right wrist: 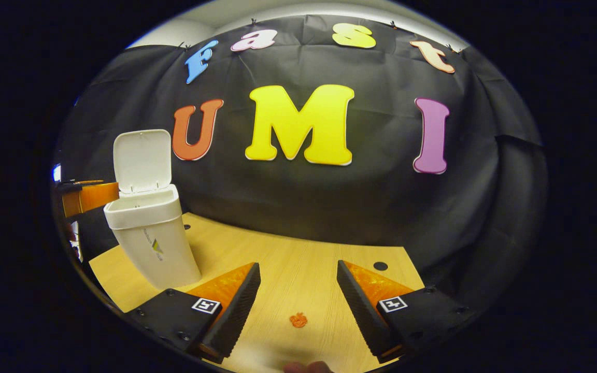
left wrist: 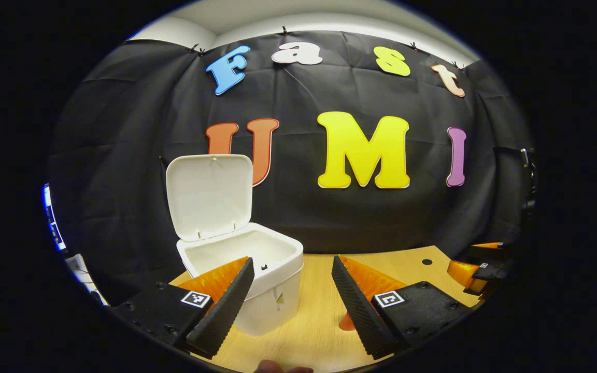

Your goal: Press the lid of the desktop garbage bin to open it, pick up the crumpled paper on the desktop and throw it into the bin, then pick up the pop can on the desktop and drop it into the bin, and finally close the garbage bin lid.

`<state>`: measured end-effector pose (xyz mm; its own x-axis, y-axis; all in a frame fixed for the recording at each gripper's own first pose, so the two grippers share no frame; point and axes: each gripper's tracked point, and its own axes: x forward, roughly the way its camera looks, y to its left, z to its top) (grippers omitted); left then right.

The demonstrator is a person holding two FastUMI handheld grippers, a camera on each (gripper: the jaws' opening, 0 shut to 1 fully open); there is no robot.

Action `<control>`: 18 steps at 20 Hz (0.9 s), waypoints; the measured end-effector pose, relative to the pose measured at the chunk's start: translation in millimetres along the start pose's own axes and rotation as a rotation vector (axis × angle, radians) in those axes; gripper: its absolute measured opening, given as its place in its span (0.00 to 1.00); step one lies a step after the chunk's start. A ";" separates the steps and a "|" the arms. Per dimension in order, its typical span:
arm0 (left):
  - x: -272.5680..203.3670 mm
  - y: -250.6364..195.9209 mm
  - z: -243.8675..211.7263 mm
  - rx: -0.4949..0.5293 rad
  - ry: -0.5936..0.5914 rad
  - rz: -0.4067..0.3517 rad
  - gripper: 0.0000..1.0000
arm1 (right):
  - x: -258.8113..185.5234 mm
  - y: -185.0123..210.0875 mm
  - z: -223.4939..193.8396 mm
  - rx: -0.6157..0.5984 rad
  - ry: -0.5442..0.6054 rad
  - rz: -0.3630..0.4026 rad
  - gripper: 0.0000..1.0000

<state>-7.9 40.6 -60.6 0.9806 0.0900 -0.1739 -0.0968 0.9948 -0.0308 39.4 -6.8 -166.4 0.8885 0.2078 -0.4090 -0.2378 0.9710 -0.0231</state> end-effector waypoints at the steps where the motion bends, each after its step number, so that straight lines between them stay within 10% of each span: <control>1: -3.5 -2.8 -4.6 0.005 0.013 -0.008 0.98 | 6.6 -0.6 -13.5 -0.002 0.030 0.008 0.95; 18: -52.7 2.2 -58.6 -0.007 0.211 0.050 0.98 | 112.5 1.6 -196.7 0.002 0.469 0.113 0.96</control>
<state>-69.7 35.3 -109.2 0.9172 0.1270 -0.3776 -0.1467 0.9889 -0.0235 61.9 -5.0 -391.9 0.5844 0.2374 -0.7759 -0.3218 0.9457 0.0470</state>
